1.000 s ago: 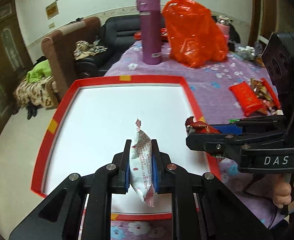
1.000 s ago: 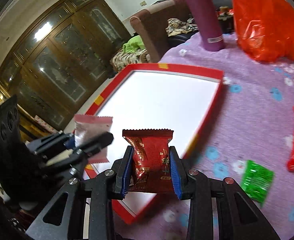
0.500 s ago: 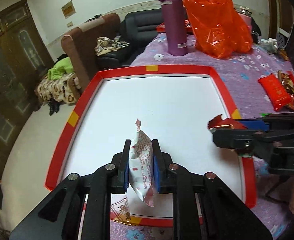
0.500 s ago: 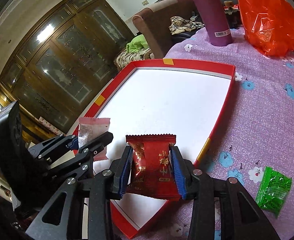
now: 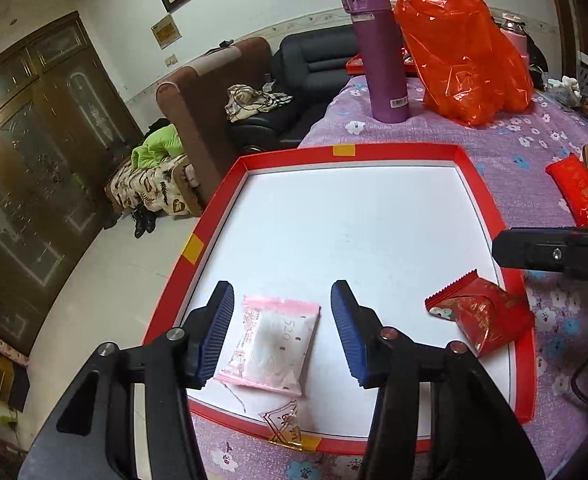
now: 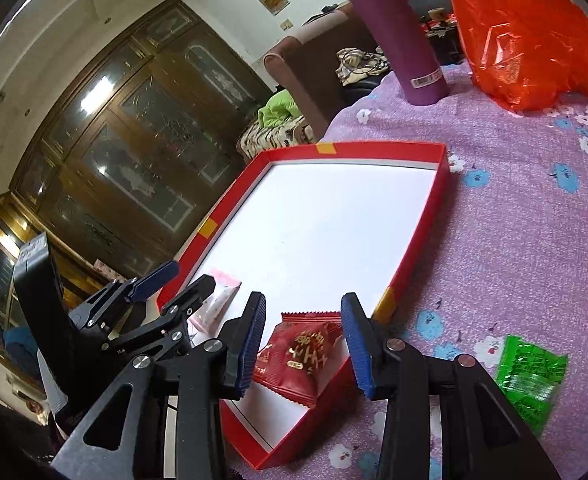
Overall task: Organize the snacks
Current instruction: 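Move both tools back over the snack pile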
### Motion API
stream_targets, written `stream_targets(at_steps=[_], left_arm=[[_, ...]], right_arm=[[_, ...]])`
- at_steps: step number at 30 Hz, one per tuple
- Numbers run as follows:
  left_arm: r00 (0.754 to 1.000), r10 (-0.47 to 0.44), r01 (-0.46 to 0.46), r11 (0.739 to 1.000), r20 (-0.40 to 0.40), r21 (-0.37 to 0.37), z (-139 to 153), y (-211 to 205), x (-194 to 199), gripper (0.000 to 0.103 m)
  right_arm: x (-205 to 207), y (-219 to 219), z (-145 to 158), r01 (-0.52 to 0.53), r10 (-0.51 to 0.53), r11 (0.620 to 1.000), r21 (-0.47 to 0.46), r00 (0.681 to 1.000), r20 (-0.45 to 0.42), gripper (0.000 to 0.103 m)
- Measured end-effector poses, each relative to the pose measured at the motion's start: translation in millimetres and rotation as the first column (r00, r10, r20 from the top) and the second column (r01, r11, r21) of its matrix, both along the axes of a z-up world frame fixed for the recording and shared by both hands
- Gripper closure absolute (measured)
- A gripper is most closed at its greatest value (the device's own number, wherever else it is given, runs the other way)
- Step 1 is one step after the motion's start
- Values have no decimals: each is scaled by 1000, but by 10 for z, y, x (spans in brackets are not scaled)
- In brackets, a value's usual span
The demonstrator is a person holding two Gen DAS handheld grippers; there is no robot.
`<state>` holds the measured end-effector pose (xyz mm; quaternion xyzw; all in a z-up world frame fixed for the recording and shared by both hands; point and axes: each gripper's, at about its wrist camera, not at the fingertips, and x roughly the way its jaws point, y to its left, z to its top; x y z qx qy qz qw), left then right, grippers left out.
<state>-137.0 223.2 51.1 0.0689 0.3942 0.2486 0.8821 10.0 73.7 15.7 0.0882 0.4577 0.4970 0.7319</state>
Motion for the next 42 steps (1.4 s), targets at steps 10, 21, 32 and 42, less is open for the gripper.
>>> stream_targets(at_steps=[10, 21, 32, 42], left_arm=[[1000, -14, 14, 1000, -1, 9, 54, -72, 16, 53], [985, -171, 170, 985, -13, -20, 107, -494, 106, 42], [923, -382, 378, 923, -41, -75, 89, -1362, 489, 25], [900, -418, 411, 909, -124, -74, -208, -1755, 961, 25]], right_arm=[[54, -97, 25, 18, -18, 1000, 17, 1000, -14, 62], [104, -672, 230, 115, -115, 992, 55, 993, 4, 57], [201, -2409, 337, 470, -470, 883, 18, 881, 56, 49], [160, -3342, 13, 595, -597, 786, -166, 801, 43, 42]])
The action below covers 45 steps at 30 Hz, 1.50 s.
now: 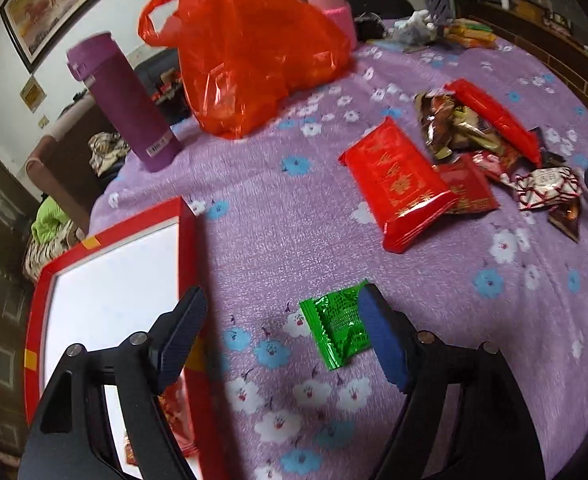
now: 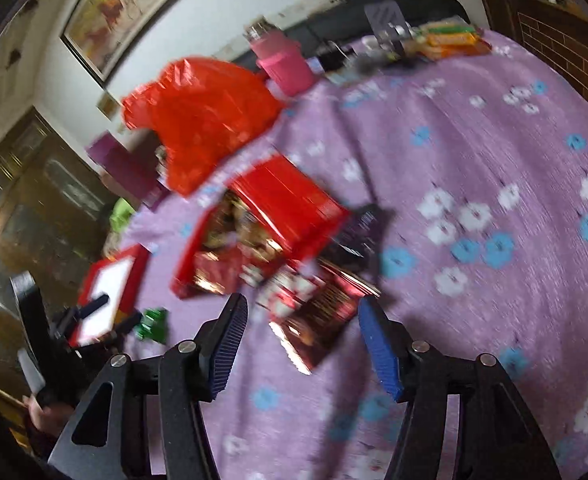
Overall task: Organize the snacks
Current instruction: 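Move both tools back over the snack pile, then grasp the brown chocolate packet with the right tool while the left tool grasps the green packet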
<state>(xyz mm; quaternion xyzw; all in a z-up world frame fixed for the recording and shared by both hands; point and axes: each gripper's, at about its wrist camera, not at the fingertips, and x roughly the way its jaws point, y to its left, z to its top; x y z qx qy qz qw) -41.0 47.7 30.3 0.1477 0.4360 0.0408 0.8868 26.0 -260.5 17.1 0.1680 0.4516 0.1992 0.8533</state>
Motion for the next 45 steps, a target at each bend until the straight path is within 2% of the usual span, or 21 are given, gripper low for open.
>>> stream_targets(at_steps=[3, 6, 10, 13, 18, 19, 21, 23, 24, 25, 28, 30, 32, 33, 38, 40, 45], left_arm=[[1000, 3, -4, 1000, -3, -10, -2, 1, 39, 25], [1000, 8, -8, 1000, -7, -17, -30, -7, 39, 25], [1000, 9, -9, 1000, -5, -28, -79, 4, 26, 25], [1000, 7, -8, 998, -14, -59, -98, 20, 67, 25], [1000, 16, -18, 996, -20, -82, -111, 12, 79, 25], [1000, 19, -21, 996, -22, -89, -110, 19, 84, 25], [999, 22, -25, 994, -28, -108, -111, 34, 77, 25], [999, 24, -29, 990, -34, -138, -113, 58, 56, 25], [999, 28, -34, 988, -39, -153, -116, 74, 58, 25], [999, 31, -37, 986, -41, -162, -119, 84, 66, 25], [998, 40, -47, 983, -43, -176, -139, 118, 80, 25], [998, 40, -47, 981, -40, -187, -149, 127, 76, 25], [999, 30, -38, 980, -39, -198, -154, 129, 77, 31], [999, 23, -31, 977, -41, -212, -157, 127, 78, 38], [999, -10, 2, 971, -34, -241, -149, 91, 43, 61], [999, -26, 15, 962, -37, -271, -136, 94, 29, 84], [998, -60, 46, 953, -37, -299, -131, 76, -12, 102]], right_arm=[[47, 58, -52, -5, 5, 999, -41, 1000, 7, 42], [98, 251, -47, -23, 25, 992, -125, 1000, 15, 39], [78, 494, 36, -54, 73, 975, -215, 994, 78, 39], [29, 567, 78, -81, 111, 968, -237, 987, 113, 39], [188, 674, -68, -134, 150, 960, -247, 987, 50, 37], [207, 700, -88, -134, 154, 952, -276, 987, 53, 38], [241, 768, -153, -150, 168, 933, -327, 985, 26, 41], [219, 790, -168, -152, 176, 925, -349, 984, 38, 46], [209, 804, -165, -160, 184, 923, -349, 982, 38, 55], [217, 790, -156, -158, 180, 930, -331, 983, 37, 57], [297, 709, -161, -125, 136, 958, -259, 990, 25, 61], [312, 692, -157, -114, 125, 963, -246, 992, 31, 62], [310, 685, -157, -112, 124, 966, -231, 992, 37, 62], [324, 669, -159, -110, 121, 970, -216, 992, 36, 62], [356, 527, -165, -103, 105, 991, -87, 994, 22, 62], [370, 476, -168, -102, 103, 994, -39, 995, 8, 62], [329, 391, -157, -115, 117, 990, 82, 993, -12, 62]])
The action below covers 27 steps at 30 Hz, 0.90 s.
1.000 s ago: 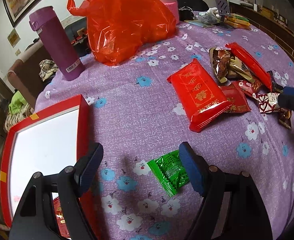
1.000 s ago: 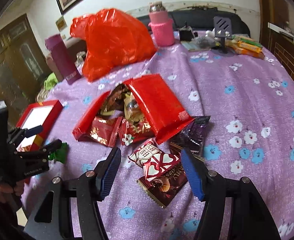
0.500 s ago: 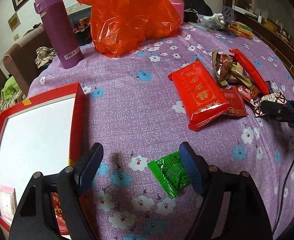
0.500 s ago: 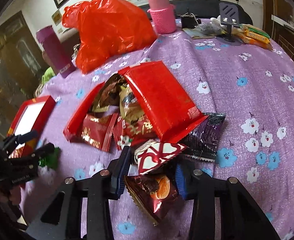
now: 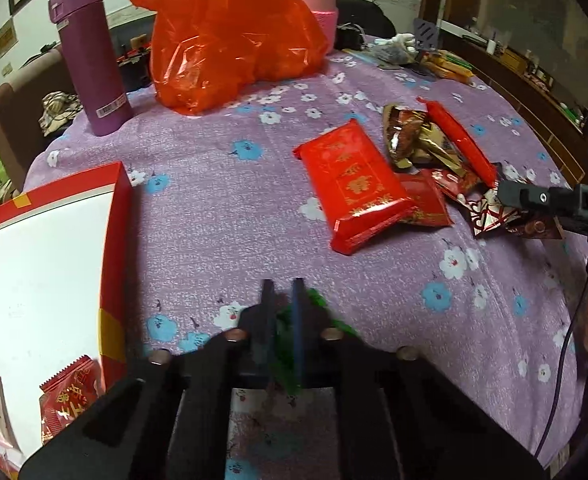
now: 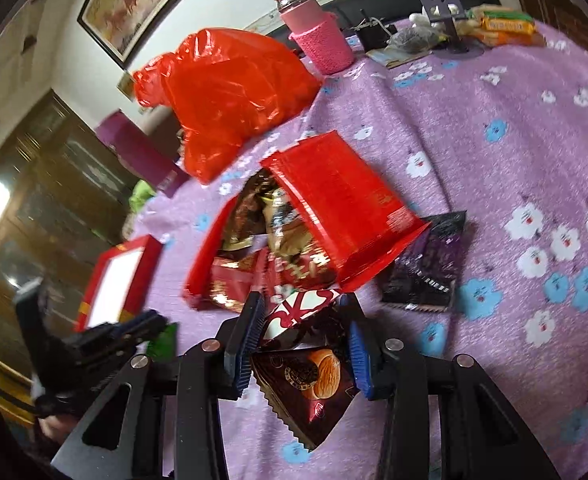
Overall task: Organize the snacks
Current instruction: 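Grasp the brown chocolate packet with the right tool while the left tool grasps the green packet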
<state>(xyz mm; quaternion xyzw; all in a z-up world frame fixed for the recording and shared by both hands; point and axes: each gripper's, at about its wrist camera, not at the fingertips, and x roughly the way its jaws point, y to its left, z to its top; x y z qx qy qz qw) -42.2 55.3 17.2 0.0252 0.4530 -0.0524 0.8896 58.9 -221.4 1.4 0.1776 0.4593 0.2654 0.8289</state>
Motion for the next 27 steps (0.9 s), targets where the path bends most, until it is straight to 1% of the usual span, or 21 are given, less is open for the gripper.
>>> stream_targets(at_steps=[3, 6, 9, 10, 11, 12, 15, 17, 18, 19, 21, 22, 23, 24, 25, 27], left_arm=[[1000, -7, 8, 1000, 9, -6, 21, 16, -48, 103], [1000, -2, 2, 999, 1, -52, 22, 102, -86, 103], [1000, 11, -11, 997, 0, -76, 21, 175, -137, 103], [1000, 14, -14, 996, 1, -83, 23, 194, -156, 103], [1000, 15, -15, 996, 1, -90, 24, 216, -177, 103], [1000, 18, -18, 995, 0, -95, 23, 233, -189, 103], [1000, 20, -20, 994, -4, -107, 12, 270, -209, 103], [1000, 17, -17, 994, -2, -106, 10, 264, -223, 103], [1000, 11, -11, 994, -3, -105, 7, 254, -225, 103], [1000, 7, -7, 995, -3, -103, 7, 243, -231, 103], [1000, -2, 2, 995, -2, -98, 2, 216, -239, 103], [1000, -9, 8, 995, -5, -99, -3, 203, -240, 103], [1000, -19, 18, 995, -9, -96, -13, 184, -239, 103], [1000, -23, 22, 996, -10, -88, -18, 167, -242, 103], [1000, -24, 23, 996, -8, -83, -16, 158, -247, 103], [999, -38, 37, 997, -9, -70, -10, 129, -259, 103]], right_arm=[[-21, -28, 11, -12, 13, 998, 69, 1000, -20, 63], [-58, -32, 32, -31, 35, 991, 131, 999, -29, 65], [-85, -4, 30, -46, 55, 984, 171, 997, -45, 72], [-95, 22, 26, -47, 56, 985, 167, 997, -49, 75], [-102, 51, 20, -47, 56, 986, 157, 997, -55, 84], [-101, 74, 7, -49, 60, 987, 151, 996, -64, 88], [-97, 123, -32, -38, 46, 995, 97, 996, -82, 88], [-106, 147, -69, -47, 55, 995, 83, 994, -97, 88], [-112, 162, -83, -53, 62, 995, 81, 993, -105, 87], [-122, 194, -88, -68, 75, 996, 62, 991, -114, 84], [-154, 230, -73, -73, 72, 997, -5, 992, -104, 84], [-185, 240, -48, -83, 79, 996, -40, 993, -91, 79], [-213, 234, -36, -96, 91, 994, -54, 992, -90, 74], [-244, 215, -34, -107, 101, 992, -63, 991, -89, 62], [-284, 200, -12, -124, 117, 990, -73, 989, -85, 52], [-382, 192, 42, -159, 153, 982, -107, 986, -63, 47]])
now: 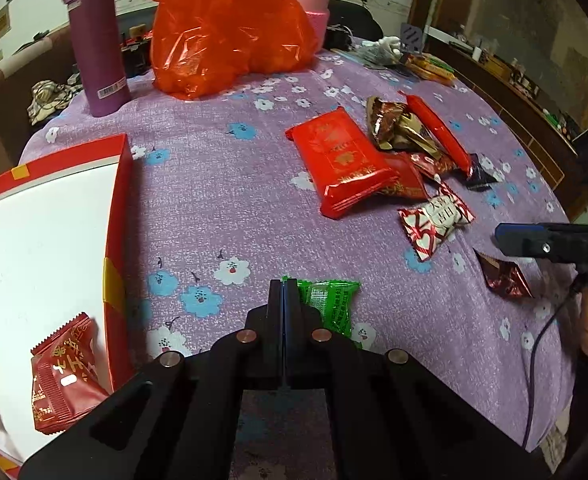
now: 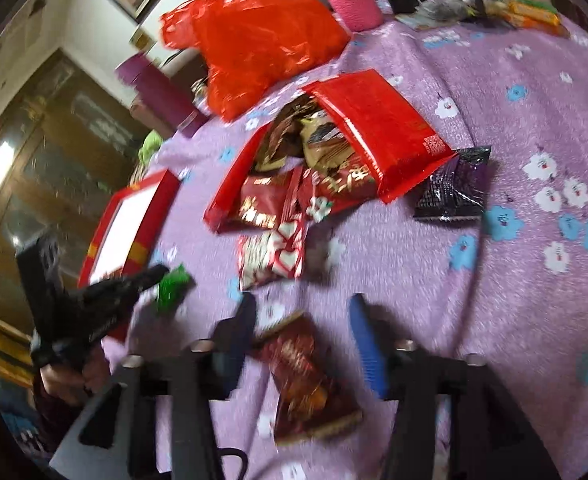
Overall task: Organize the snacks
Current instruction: 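Grasp the brown chocolate packet with the right tool while the left tool grasps the green packet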
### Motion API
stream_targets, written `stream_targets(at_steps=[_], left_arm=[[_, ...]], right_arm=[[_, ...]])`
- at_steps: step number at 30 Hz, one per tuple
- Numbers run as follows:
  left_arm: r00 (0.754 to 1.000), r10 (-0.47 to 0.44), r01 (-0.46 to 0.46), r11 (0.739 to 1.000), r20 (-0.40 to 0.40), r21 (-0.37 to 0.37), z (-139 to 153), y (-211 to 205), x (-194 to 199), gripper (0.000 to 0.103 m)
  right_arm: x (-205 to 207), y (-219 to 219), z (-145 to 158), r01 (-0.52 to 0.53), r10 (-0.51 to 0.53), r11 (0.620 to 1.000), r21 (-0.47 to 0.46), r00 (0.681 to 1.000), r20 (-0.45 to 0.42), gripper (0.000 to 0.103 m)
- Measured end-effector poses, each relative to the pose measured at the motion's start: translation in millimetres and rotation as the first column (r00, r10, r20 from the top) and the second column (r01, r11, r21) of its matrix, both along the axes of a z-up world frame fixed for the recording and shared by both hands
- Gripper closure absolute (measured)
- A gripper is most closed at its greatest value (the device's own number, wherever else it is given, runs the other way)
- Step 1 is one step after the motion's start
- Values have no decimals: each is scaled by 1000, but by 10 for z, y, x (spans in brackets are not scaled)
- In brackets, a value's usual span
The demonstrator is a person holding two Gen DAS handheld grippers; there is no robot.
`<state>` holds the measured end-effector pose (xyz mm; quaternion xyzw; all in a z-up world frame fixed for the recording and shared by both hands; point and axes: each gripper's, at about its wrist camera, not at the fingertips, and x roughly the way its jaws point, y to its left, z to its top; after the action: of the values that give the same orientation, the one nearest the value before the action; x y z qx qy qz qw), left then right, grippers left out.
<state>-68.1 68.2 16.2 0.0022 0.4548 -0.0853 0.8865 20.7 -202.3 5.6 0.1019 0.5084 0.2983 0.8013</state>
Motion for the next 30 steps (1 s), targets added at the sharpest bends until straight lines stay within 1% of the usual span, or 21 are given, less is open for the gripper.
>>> stream_targets(at_steps=[2, 3, 4, 5, 6, 7, 8, 9, 11, 13, 14, 15, 16, 17, 19, 21, 25, 28, 30], left_arm=[[1000, -1, 1, 1000, -5, 9, 4, -11, -15, 100], [1000, -8, 8, 1000, -6, 6, 13, -15, -27, 96], [1000, -17, 17, 1000, -5, -5, 24, -16, -42, 85], [1000, -21, 21, 1000, -5, -12, 35, -13, -60, 76], [1000, -22, 22, 1000, -2, -12, 41, -13, -78, 56], [1000, -23, 24, 1000, 4, -8, 43, -19, -93, 39], [1000, -25, 25, 1000, 12, 8, 40, -36, -115, 33], [1000, -26, 25, 1000, 14, 19, 34, -52, -119, 30], [999, -42, 42, 999, 15, 31, 19, -95, -134, 30], [999, -49, 49, 998, 15, 32, 14, -115, -130, 30], [999, -50, 49, 998, 15, 35, 7, -122, -129, 30], [999, -47, 47, 998, 17, 40, 2, -119, -129, 30], [999, -46, 45, 998, 19, 44, -1, -119, -133, 30], [999, -47, 46, 998, 22, 50, -1, -124, -141, 30], [998, -60, 59, 996, 19, 66, 12, -161, -180, 30], [993, -112, 110, 991, 23, 70, 55, -241, -276, 30], [982, -183, 179, 981, 44, 72, 125, -356, -411, 30], [975, -218, 215, 975, 50, 54, 165, -412, -434, 30], [970, -240, 237, 969, 46, 64, 153, -481, -445, 30]], right_arm=[[-78, 31, 28, -36, 37, 999, -29, 999, 21, 46], [-105, 48, 22, -49, 50, 998, -44, 998, 28, 45], [-128, 86, 19, -60, 62, 996, -69, 997, 39, 44], [-142, 124, 4, -62, 67, 993, -97, 997, 48, 44], [-156, 154, -13, -66, 72, 991, -116, 996, 50, 44], [-168, 203, -43, -77, 84, 988, -137, 995, 48, 43], [-175, 213, -54, -81, 90, 986, -144, 994, 58, 42], [-198, 232, -47, -81, 95, 984, -160, 992, 83, 42], [-253, 320, -55, -94, 120, 971, -221, 987, 109, 43], [-343, 434, -55, -113, 165, 942, -316, 976, 141, 47], [-386, 455, -56, -121, 181, 931, -345, 972, 149, 49], [-427, 477, -51, -125, 192, 923, -365, 969, 154, 57], [-451, 479, -45, -127, 197, 919, -373, 968, 156, 65], [-483, 480, -38, -128, 200, 916, -379, 967, 158, 68], [-540, 468, -36, -125, 203, 911, -392, 965, 165, 68], [-544, 460, -35, -123, 202, 911, -394, 965, 167, 68], [-518, 422, -57, -116, 185, 928, -355, 969, 165, 67], [-523, 420, -60, -113, 181, 931, -346, 969, 170, 66], [-519, 409, -59, -112, 178, 934, -338, 969, 170, 66]])
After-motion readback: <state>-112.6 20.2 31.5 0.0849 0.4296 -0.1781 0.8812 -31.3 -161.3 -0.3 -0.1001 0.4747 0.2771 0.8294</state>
